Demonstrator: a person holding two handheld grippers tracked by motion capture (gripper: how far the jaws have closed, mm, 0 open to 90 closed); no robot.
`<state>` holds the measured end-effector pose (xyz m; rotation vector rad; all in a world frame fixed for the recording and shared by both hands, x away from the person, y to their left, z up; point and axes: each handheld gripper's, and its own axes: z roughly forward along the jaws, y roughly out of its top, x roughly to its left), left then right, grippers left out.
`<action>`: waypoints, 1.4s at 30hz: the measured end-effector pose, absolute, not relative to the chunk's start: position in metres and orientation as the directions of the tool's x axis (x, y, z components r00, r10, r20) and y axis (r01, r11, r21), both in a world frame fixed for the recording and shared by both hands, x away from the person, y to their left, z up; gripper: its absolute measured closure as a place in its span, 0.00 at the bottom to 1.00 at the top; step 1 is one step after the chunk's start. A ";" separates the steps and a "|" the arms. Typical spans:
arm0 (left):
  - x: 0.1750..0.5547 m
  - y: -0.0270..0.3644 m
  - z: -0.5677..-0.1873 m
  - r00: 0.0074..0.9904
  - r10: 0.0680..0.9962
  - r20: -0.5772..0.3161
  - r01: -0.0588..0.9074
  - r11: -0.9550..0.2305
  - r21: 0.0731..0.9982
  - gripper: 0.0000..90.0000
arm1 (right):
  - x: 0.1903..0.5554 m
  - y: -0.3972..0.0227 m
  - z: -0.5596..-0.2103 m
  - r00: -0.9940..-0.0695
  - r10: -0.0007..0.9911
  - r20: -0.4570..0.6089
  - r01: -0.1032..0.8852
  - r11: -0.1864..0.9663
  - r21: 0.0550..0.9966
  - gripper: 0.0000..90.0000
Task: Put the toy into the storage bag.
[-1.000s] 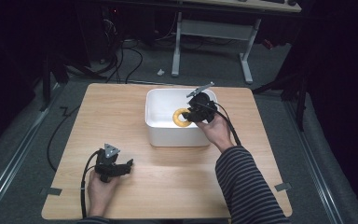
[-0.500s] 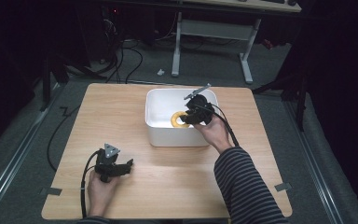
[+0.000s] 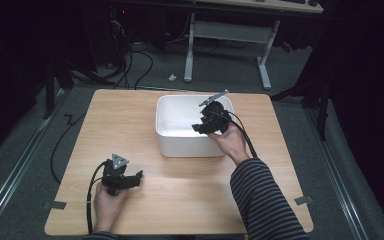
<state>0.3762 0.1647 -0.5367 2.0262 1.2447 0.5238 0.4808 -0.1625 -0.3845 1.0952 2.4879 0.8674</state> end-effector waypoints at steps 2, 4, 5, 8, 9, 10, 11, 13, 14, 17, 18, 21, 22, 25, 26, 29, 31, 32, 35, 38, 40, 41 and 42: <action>0.376 0.165 -0.537 0.459 0.889 -0.017 0.609 -0.301 0.734 0.22 | 0.479 -0.165 -0.382 -0.662 0.749 -0.026 0.567 0.523 0.636 0.54; 0.376 0.165 -0.537 0.458 0.889 -0.017 0.609 -0.300 0.734 0.22 | 0.476 -0.172 -0.378 -0.653 0.757 -0.025 0.562 0.506 0.655 0.53; 0.376 0.165 -0.537 0.458 0.889 -0.017 0.609 -0.301 0.734 0.22 | 0.475 -0.175 -0.377 -0.649 0.761 -0.026 0.560 0.500 0.661 0.53; 0.376 0.165 -0.537 0.459 0.888 -0.017 0.609 -0.301 0.734 0.22 | 0.471 -0.181 -0.374 -0.640 0.767 -0.034 0.553 0.491 0.673 0.52; 0.376 0.165 -0.537 0.459 0.889 -0.016 0.609 -0.301 0.734 0.22 | 0.469 -0.186 -0.372 -0.632 0.774 -0.037 0.553 0.484 0.678 0.52; 0.376 0.165 -0.537 0.458 0.889 -0.017 0.609 -0.301 0.734 0.22 | 0.468 -0.188 -0.371 -0.632 0.774 -0.038 0.551 0.483 0.681 0.52; 0.376 0.165 -0.537 0.458 0.889 -0.017 0.609 -0.301 0.734 0.22 | 0.468 -0.188 -0.371 -0.632 0.774 -0.038 0.551 0.483 0.681 0.52; 0.376 0.165 -0.537 0.458 0.889 -0.016 0.609 -0.301 0.734 0.22 | 0.465 -0.196 -0.368 -0.621 0.782 -0.040 0.551 0.473 0.687 0.51; 0.376 0.165 -0.537 0.458 0.889 -0.016 0.609 -0.300 0.734 0.22 | 0.464 -0.198 -0.367 -0.619 0.785 -0.040 0.551 0.470 0.690 0.51; 0.376 0.165 -0.537 0.458 0.889 -0.016 0.609 -0.301 0.734 0.22 | 0.461 -0.204 -0.364 -0.614 0.788 -0.036 0.545 0.457 0.703 0.51; 0.376 0.165 -0.537 0.458 0.889 -0.017 0.609 -0.301 0.734 0.22 | 0.461 -0.204 -0.364 -0.614 0.788 -0.036 0.545 0.457 0.703 0.51; 0.376 0.165 -0.537 0.458 0.889 -0.016 0.609 -0.301 0.734 0.22 | 0.457 -0.211 -0.363 -0.609 0.793 -0.035 0.541 0.447 0.713 0.51; 0.376 0.165 -0.537 0.458 0.889 -0.016 0.609 -0.301 0.734 0.22 | 0.457 -0.211 -0.363 -0.609 0.793 -0.035 0.541 0.447 0.713 0.51; 0.376 0.165 -0.537 0.458 0.889 -0.016 0.609 -0.301 0.734 0.22 | 0.454 -0.216 -0.361 -0.602 0.798 -0.029 0.543 0.435 0.718 0.51; 0.376 0.165 -0.537 0.458 0.889 -0.017 0.609 -0.300 0.734 0.22 | 0.453 -0.217 -0.360 -0.603 0.797 -0.031 0.538 0.436 0.721 0.51; 0.376 0.165 -0.537 0.458 0.889 -0.016 0.609 -0.301 0.734 0.22 | 0.451 -0.221 -0.360 -0.602 0.798 -0.032 0.536 0.434 0.724 0.51; 0.376 0.165 -0.537 0.459 0.889 -0.016 0.609 -0.301 0.734 0.22 | 0.449 -0.224 -0.359 -0.602 0.798 -0.037 0.534 0.436 0.725 0.51; 0.376 0.165 -0.537 0.458 0.889 -0.016 0.609 -0.301 0.734 0.22 | 0.447 -0.226 -0.359 -0.599 0.800 -0.035 0.536 0.433 0.725 0.51; 0.376 0.165 -0.537 0.458 0.889 -0.016 0.609 -0.301 0.734 0.22 | 0.443 -0.235 -0.356 -0.590 0.807 -0.023 0.535 0.412 0.738 0.51; 0.376 0.165 -0.537 0.458 0.889 -0.016 0.609 -0.301 0.734 0.22 | 0.441 -0.240 -0.355 -0.587 0.809 -0.018 0.533 0.403 0.744 0.51; 0.376 0.165 -0.537 0.458 0.889 -0.016 0.609 -0.301 0.734 0.22 | 0.439 -0.244 -0.353 -0.582 0.813 -0.008 0.534 0.389 0.750 0.51; 0.376 0.165 -0.537 0.458 0.889 -0.016 0.609 -0.301 0.734 0.22 | 0.437 -0.248 -0.352 -0.580 0.814 -0.003 0.535 0.384 0.753 0.51; 0.376 0.165 -0.537 0.458 0.889 -0.016 0.609 -0.301 0.734 0.22 | 0.437 -0.248 -0.352 -0.580 0.814 -0.003 0.535 0.384 0.753 0.51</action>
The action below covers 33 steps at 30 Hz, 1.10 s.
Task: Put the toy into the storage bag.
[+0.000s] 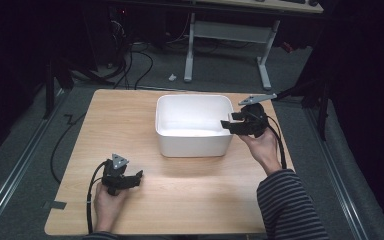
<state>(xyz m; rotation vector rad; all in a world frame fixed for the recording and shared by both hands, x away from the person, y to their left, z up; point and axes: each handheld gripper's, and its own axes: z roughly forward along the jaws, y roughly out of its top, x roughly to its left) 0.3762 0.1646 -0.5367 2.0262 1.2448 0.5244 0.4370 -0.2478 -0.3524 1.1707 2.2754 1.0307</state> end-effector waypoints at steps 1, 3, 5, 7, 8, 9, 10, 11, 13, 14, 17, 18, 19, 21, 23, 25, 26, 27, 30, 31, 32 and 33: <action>0.376 0.165 -0.537 0.458 0.889 -0.016 0.609 -0.301 0.734 0.22 | 0.436 -0.249 -0.352 -0.579 0.816 0.000 0.536 0.381 0.754 0.51; 0.376 0.165 -0.537 0.458 0.889 -0.016 0.609 -0.301 0.734 0.22 | 0.433 -0.253 -0.352 -0.576 0.817 -0.011 0.535 0.387 0.751 0.51; 0.376 0.165 -0.537 0.458 0.889 -0.016 0.609 -0.301 0.734 0.22 | 0.432 -0.254 -0.352 -0.575 0.818 -0.014 0.534 0.388 0.751 0.51; 0.376 0.165 -0.537 0.458 0.889 -0.016 0.609 -0.301 0.734 0.22 | 0.428 -0.258 -0.351 -0.573 0.819 -0.009 0.531 0.380 0.758 0.50; 0.376 0.165 -0.537 0.458 0.889 -0.016 0.609 -0.301 0.734 0.22 | 0.428 -0.258 -0.351 -0.573 0.819 -0.009 0.531 0.380 0.758 0.50; 0.376 0.165 -0.537 0.458 0.889 -0.016 0.609 -0.301 0.734 0.22 | 0.426 -0.260 -0.350 -0.573 0.820 -0.010 0.527 0.377 0.762 0.50; 0.376 0.165 -0.537 0.458 0.889 -0.016 0.609 -0.301 0.734 0.22 | 0.425 -0.262 -0.350 -0.571 0.821 -0.009 0.526 0.374 0.764 0.50; 0.376 0.165 -0.537 0.458 0.889 -0.016 0.609 -0.301 0.734 0.22 | 0.421 -0.266 -0.349 -0.566 0.824 -0.007 0.527 0.368 0.766 0.50; 0.376 0.165 -0.537 0.458 0.889 -0.016 0.609 -0.301 0.734 0.22 | 0.421 -0.267 -0.349 -0.566 0.824 -0.006 0.523 0.365 0.770 0.50; 0.376 0.165 -0.537 0.458 0.889 -0.016 0.609 -0.300 0.734 0.22 | 0.419 -0.269 -0.348 -0.565 0.825 -0.004 0.524 0.363 0.771 0.50; 0.376 0.165 -0.537 0.458 0.889 -0.016 0.609 -0.301 0.734 0.22 | 0.416 -0.273 -0.347 -0.560 0.829 -0.005 0.524 0.358 0.773 0.50; 0.376 0.165 -0.537 0.458 0.889 -0.016 0.609 -0.301 0.734 0.22 | 0.416 -0.274 -0.347 -0.559 0.829 -0.009 0.522 0.361 0.772 0.50; 0.376 0.165 -0.537 0.458 0.889 -0.016 0.609 -0.301 0.734 0.22 | 0.414 -0.276 -0.347 -0.557 0.831 -0.006 0.523 0.356 0.775 0.50; 0.376 0.165 -0.537 0.458 0.889 -0.016 0.609 -0.301 0.734 0.22 | 0.414 -0.277 -0.347 -0.556 0.831 -0.004 0.522 0.353 0.777 0.50; 0.376 0.165 -0.537 0.458 0.889 -0.016 0.609 -0.301 0.734 0.22 | 0.412 -0.279 -0.347 -0.552 0.834 -0.001 0.524 0.348 0.778 0.50; 0.376 0.165 -0.537 0.458 0.889 -0.016 0.609 -0.301 0.734 0.22 | 0.408 -0.284 -0.346 -0.548 0.836 -0.002 0.519 0.342 0.783 0.50; 0.376 0.165 -0.537 0.458 0.889 -0.016 0.609 -0.301 0.734 0.22 | 0.408 -0.284 -0.346 -0.548 0.836 -0.002 0.519 0.342 0.783 0.50; 0.376 0.165 -0.537 0.458 0.889 -0.016 0.609 -0.301 0.734 0.22 | 0.407 -0.285 -0.346 -0.544 0.839 0.002 0.523 0.336 0.783 0.50; 0.376 0.165 -0.537 0.458 0.889 -0.016 0.609 -0.301 0.734 0.22 | 0.402 -0.290 -0.345 -0.526 0.850 -0.024 0.514 0.341 0.787 0.51; 0.376 0.165 -0.537 0.458 0.889 -0.016 0.609 -0.301 0.734 0.22 | 0.398 -0.292 -0.346 -0.518 0.855 -0.040 0.509 0.345 0.789 0.51; 0.376 0.165 -0.537 0.458 0.889 -0.016 0.609 -0.301 0.734 0.22 | 0.398 -0.292 -0.346 -0.518 0.855 -0.040 0.509 0.345 0.789 0.51; 0.376 0.165 -0.537 0.458 0.889 -0.016 0.609 -0.300 0.734 0.22 | 0.397 -0.293 -0.347 -0.518 0.855 -0.035 0.509 0.341 0.790 0.51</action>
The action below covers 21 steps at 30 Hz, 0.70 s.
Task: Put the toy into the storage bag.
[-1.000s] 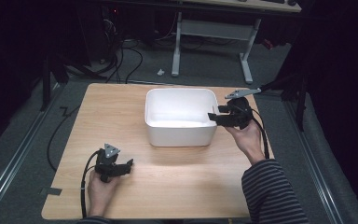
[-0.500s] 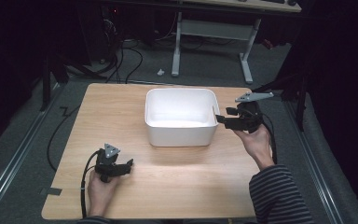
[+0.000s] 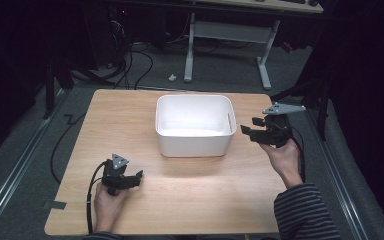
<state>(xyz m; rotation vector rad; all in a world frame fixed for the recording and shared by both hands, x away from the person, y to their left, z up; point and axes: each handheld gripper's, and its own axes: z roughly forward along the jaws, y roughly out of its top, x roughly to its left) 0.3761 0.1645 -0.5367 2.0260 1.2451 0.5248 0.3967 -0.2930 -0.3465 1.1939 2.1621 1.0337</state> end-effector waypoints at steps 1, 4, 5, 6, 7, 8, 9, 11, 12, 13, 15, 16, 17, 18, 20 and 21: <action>0.376 0.165 -0.537 0.458 0.889 -0.016 0.609 -0.301 0.734 0.22 | 0.395 -0.295 -0.347 -0.515 0.856 -0.039 0.508 0.341 0.791 0.51; 0.376 0.165 -0.537 0.458 0.889 -0.016 0.609 -0.301 0.734 0.22 | 0.391 -0.298 -0.349 -0.509 0.860 -0.042 0.509 0.340 0.791 0.51; 0.376 0.165 -0.537 0.458 0.889 -0.016 0.609 -0.301 0.734 0.22 | 0.390 -0.300 -0.349 -0.506 0.861 -0.043 0.509 0.339 0.791 0.51; 0.376 0.165 -0.537 0.458 0.889 -0.016 0.609 -0.300 0.734 0.22 | 0.387 -0.302 -0.348 -0.503 0.863 -0.043 0.505 0.334 0.796 0.51; 0.376 0.165 -0.537 0.458 0.889 -0.016 0.609 -0.301 0.734 0.22 | 0.387 -0.302 -0.348 -0.503 0.863 -0.043 0.505 0.334 0.796 0.51; 0.376 0.165 -0.537 0.458 0.889 -0.016 0.609 -0.301 0.734 0.22 | 0.385 -0.303 -0.347 -0.503 0.863 -0.042 0.500 0.331 0.800 0.52; 0.376 0.165 -0.537 0.458 0.889 -0.016 0.610 -0.301 0.733 0.22 | 0.385 -0.303 -0.347 -0.503 0.863 -0.042 0.500 0.331 0.800 0.52; 0.376 0.165 -0.537 0.458 0.889 -0.016 0.609 -0.301 0.734 0.22 | 0.382 -0.304 -0.345 -0.504 0.863 -0.043 0.497 0.331 0.802 0.52; 0.376 0.165 -0.537 0.458 0.889 -0.016 0.609 -0.301 0.734 0.22 | 0.379 -0.306 -0.345 -0.502 0.864 -0.045 0.493 0.328 0.805 0.52; 0.376 0.165 -0.537 0.458 0.889 -0.016 0.609 -0.301 0.734 0.22 | 0.379 -0.306 -0.345 -0.502 0.864 -0.045 0.493 0.328 0.805 0.52; 0.376 0.165 -0.537 0.458 0.889 -0.016 0.609 -0.301 0.734 0.22 | 0.376 -0.309 -0.346 -0.496 0.868 -0.033 0.490 0.311 0.814 0.52; 0.376 0.165 -0.537 0.458 0.889 -0.016 0.609 -0.301 0.734 0.22 | 0.372 -0.313 -0.348 -0.493 0.869 -0.024 0.490 0.301 0.818 0.52; 0.376 0.165 -0.537 0.458 0.889 -0.016 0.609 -0.301 0.734 0.22 | 0.372 -0.313 -0.348 -0.493 0.869 -0.024 0.490 0.301 0.818 0.52; 0.376 0.165 -0.537 0.458 0.889 -0.016 0.609 -0.300 0.734 0.22 | 0.369 -0.315 -0.349 -0.490 0.871 -0.024 0.491 0.298 0.819 0.52; 0.376 0.165 -0.537 0.458 0.889 -0.016 0.609 -0.301 0.734 0.22 | 0.362 -0.318 -0.349 -0.484 0.874 -0.031 0.491 0.300 0.818 0.53; 0.376 0.165 -0.537 0.458 0.889 -0.016 0.609 -0.300 0.734 0.22 | 0.360 -0.319 -0.349 -0.485 0.874 -0.026 0.489 0.295 0.821 0.53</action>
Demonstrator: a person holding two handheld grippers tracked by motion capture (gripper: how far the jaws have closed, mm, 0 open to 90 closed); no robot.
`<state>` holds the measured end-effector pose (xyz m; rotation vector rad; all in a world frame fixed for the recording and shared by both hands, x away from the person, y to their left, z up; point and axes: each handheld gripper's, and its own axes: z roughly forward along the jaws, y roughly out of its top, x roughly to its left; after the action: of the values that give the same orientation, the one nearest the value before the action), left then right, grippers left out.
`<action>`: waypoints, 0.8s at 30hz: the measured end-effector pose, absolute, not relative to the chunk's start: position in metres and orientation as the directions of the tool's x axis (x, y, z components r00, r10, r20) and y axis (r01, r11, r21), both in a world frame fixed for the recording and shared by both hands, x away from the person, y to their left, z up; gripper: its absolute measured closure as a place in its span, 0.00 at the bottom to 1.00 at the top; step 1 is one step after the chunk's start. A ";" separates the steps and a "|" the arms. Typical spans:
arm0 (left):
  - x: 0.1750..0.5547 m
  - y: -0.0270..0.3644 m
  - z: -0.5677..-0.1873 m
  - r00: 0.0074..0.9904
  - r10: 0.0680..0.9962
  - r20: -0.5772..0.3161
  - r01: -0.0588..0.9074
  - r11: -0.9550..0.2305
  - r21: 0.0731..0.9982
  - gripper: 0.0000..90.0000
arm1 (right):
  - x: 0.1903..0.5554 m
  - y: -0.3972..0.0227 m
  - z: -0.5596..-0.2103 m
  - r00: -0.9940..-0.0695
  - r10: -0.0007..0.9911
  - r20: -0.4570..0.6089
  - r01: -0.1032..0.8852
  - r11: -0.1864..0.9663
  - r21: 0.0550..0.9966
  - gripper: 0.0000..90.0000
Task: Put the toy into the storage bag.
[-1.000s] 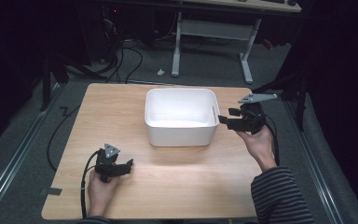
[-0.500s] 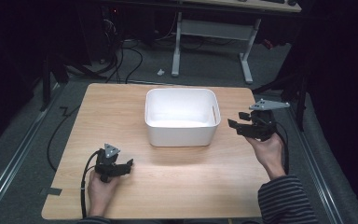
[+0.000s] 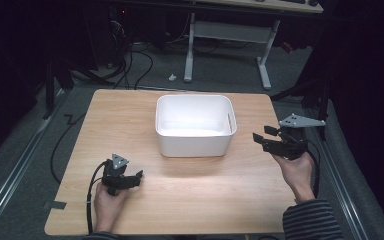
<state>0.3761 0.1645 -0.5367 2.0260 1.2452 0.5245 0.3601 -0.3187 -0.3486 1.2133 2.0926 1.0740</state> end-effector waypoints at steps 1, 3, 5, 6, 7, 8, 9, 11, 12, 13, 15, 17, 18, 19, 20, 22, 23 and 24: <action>0.376 0.165 -0.537 0.458 0.889 -0.016 0.610 -0.301 0.734 0.22 | 0.358 -0.319 -0.348 -0.488 0.872 -0.030 0.485 0.300 0.821 0.53; 0.376 0.165 -0.537 0.458 0.889 -0.016 0.609 -0.301 0.734 0.22 | 0.354 -0.319 -0.346 -0.495 0.868 -0.035 0.477 0.305 0.824 0.53; 0.376 0.165 -0.537 0.458 0.889 -0.016 0.610 -0.301 0.734 0.22 | 0.352 -0.318 -0.346 -0.496 0.868 -0.034 0.474 0.303 0.827 0.54; 0.376 0.165 -0.537 0.458 0.889 -0.016 0.609 -0.300 0.734 0.22 | 0.351 -0.319 -0.347 -0.499 0.866 -0.034 0.470 0.303 0.829 0.54; 0.376 0.165 -0.537 0.458 0.889 -0.017 0.610 -0.301 0.733 0.22 | 0.349 -0.319 -0.348 -0.499 0.866 -0.028 0.470 0.298 0.831 0.54; 0.376 0.165 -0.537 0.458 0.889 -0.016 0.610 -0.301 0.733 0.22 | 0.347 -0.320 -0.350 -0.499 0.866 -0.027 0.473 0.298 0.829 0.54; 0.376 0.165 -0.537 0.458 0.889 -0.016 0.609 -0.301 0.734 0.22 | 0.345 -0.321 -0.352 -0.496 0.868 -0.022 0.474 0.293 0.830 0.54; 0.376 0.165 -0.537 0.458 0.889 -0.016 0.609 -0.301 0.734 0.22 | 0.341 -0.322 -0.355 -0.489 0.872 -0.024 0.475 0.289 0.831 0.54; 0.376 0.165 -0.537 0.458 0.889 -0.016 0.609 -0.301 0.734 0.22 | 0.341 -0.322 -0.355 -0.489 0.872 -0.024 0.475 0.289 0.831 0.54; 0.376 0.165 -0.537 0.458 0.889 -0.016 0.609 -0.301 0.734 0.22 | 0.338 -0.323 -0.357 -0.493 0.870 -0.004 0.464 0.267 0.845 0.54; 0.376 0.165 -0.537 0.458 0.889 -0.016 0.609 -0.300 0.734 0.22 | 0.337 -0.323 -0.358 -0.496 0.868 0.006 0.467 0.260 0.845 0.54; 0.376 0.165 -0.537 0.458 0.889 -0.016 0.609 -0.301 0.734 0.22 | 0.337 -0.322 -0.364 -0.492 0.870 -0.010 0.477 0.280 0.833 0.54; 0.376 0.165 -0.537 0.458 0.889 -0.016 0.609 -0.301 0.734 0.22 | 0.337 -0.322 -0.364 -0.492 0.870 -0.010 0.477 0.280 0.833 0.54; 0.376 0.165 -0.537 0.458 0.889 -0.016 0.609 -0.300 0.734 0.22 | 0.336 -0.322 -0.364 -0.492 0.871 -0.013 0.477 0.282 0.832 0.54; 0.376 0.165 -0.537 0.458 0.889 -0.016 0.609 -0.300 0.734 0.22 | 0.335 -0.321 -0.365 -0.493 0.870 -0.006 0.473 0.275 0.837 0.54; 0.376 0.165 -0.537 0.458 0.889 -0.016 0.609 -0.301 0.734 0.22 | 0.334 -0.320 -0.368 -0.495 0.869 0.005 0.477 0.267 0.837 0.54; 0.376 0.165 -0.537 0.458 0.889 -0.016 0.609 -0.300 0.734 0.22 | 0.334 -0.320 -0.369 -0.497 0.868 0.001 0.476 0.272 0.836 0.54; 0.376 0.165 -0.537 0.458 0.889 -0.016 0.609 -0.300 0.734 0.22 | 0.333 -0.319 -0.371 -0.500 0.866 0.003 0.477 0.272 0.836 0.54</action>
<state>0.3761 0.1646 -0.5367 2.0261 1.2451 0.5244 0.3333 -0.3187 -0.3712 1.2086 2.0892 1.1291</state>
